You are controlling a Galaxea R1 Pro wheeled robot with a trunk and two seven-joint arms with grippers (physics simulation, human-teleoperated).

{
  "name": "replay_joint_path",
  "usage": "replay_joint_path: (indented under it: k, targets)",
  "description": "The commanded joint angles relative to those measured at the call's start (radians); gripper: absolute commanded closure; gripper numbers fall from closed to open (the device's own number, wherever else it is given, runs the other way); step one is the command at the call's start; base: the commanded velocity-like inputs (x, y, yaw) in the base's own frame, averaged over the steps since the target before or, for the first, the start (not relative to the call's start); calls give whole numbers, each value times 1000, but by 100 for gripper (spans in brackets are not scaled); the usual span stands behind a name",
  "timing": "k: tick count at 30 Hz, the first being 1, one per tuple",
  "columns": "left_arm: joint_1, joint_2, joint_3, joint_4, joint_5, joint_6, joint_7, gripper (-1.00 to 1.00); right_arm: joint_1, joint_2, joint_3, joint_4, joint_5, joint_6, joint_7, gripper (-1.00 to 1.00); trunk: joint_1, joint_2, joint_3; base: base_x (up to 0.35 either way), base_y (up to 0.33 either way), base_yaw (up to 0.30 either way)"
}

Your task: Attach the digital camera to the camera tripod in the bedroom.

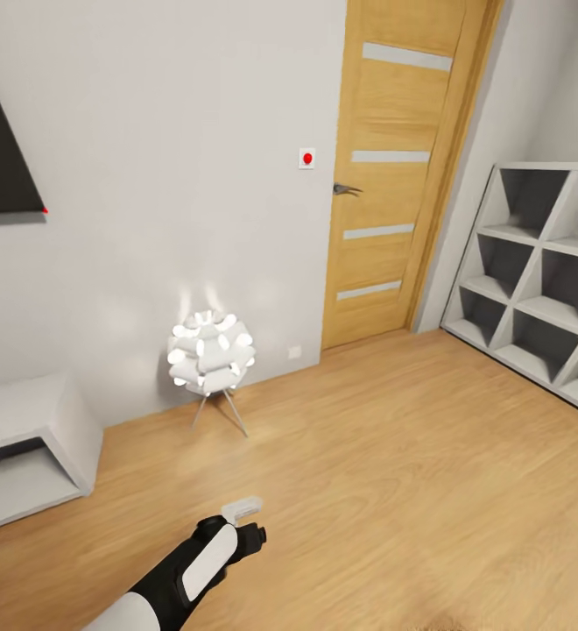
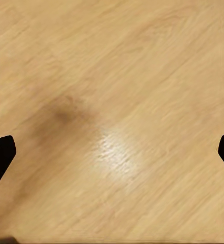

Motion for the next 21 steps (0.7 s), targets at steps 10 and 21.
replay_joint_path:
  k: [10, 21]
  targets:
    - [-1, 1, -4, -2, 9, 0, 9, -100, -1, 1, -4, -1, 8, 5, 8, -100, 0, 0, -1, 7, 5, -262]
    - [-1, 0, -4, -2, 9, 1, 9, -100, -1, 1, -4, -1, 7, 5, 8, -100, 0, 0, -1, 96, 125, -262]
